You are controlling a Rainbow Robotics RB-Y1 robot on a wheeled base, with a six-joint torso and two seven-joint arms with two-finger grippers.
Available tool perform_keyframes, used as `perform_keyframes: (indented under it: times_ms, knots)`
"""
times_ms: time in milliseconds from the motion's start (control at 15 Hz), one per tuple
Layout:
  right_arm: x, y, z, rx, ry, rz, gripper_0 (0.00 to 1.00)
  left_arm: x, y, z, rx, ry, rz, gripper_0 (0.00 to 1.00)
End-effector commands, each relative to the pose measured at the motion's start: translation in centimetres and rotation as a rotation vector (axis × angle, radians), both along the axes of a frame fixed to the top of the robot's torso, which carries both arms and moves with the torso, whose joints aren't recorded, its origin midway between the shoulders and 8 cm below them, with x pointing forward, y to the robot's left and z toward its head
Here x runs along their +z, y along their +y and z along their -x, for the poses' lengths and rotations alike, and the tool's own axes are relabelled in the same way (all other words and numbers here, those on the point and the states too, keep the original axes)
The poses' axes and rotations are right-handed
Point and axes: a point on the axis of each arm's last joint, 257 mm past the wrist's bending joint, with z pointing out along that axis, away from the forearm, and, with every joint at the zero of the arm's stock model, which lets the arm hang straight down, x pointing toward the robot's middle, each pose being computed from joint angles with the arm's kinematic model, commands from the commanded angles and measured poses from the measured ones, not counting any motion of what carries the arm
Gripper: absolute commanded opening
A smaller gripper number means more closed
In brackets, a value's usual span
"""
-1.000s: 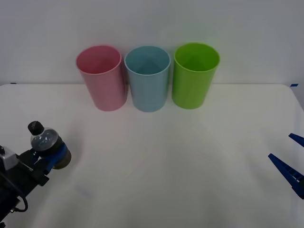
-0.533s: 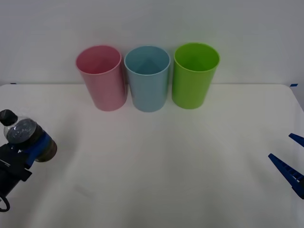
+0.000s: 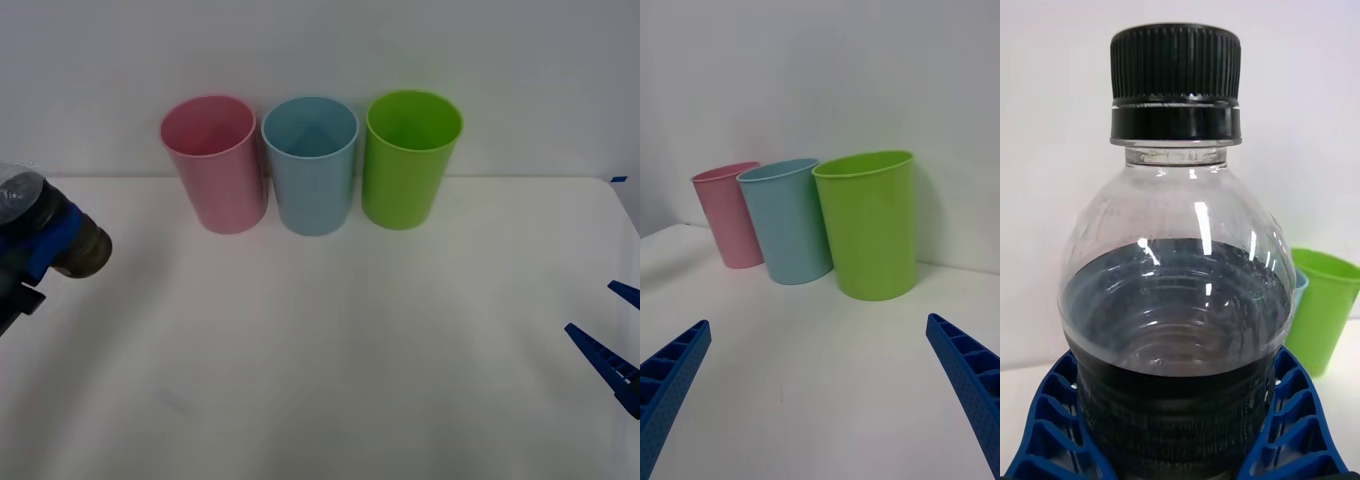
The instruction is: Grasp the object on the table and drop it into the matching bin: aluminum can to the light blue bin, PET bottle to the pink bin.
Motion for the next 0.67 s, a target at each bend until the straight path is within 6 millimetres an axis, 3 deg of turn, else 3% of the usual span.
perform_keyframes:
  times_ms: [67, 333, 667]
  knots:
    - [0.0, 0.0, 0.0, 0.000, 0.000, 0.000, 1.00, 2.4, -0.6, -3.2, 0.030, -0.027, 0.017, 0.00]
    - [0.0, 0.0, 0.0, 0.000, 0.000, 0.000, 1.00, 5.0, -1.7, -8.7, 0.060, -0.067, 0.026, 0.00]
    - [0.0, 0.0, 0.0, 0.000, 0.000, 0.000, 1.00, 6.0, -5.8, -16.0, 0.015, -0.062, 0.003, 0.00]
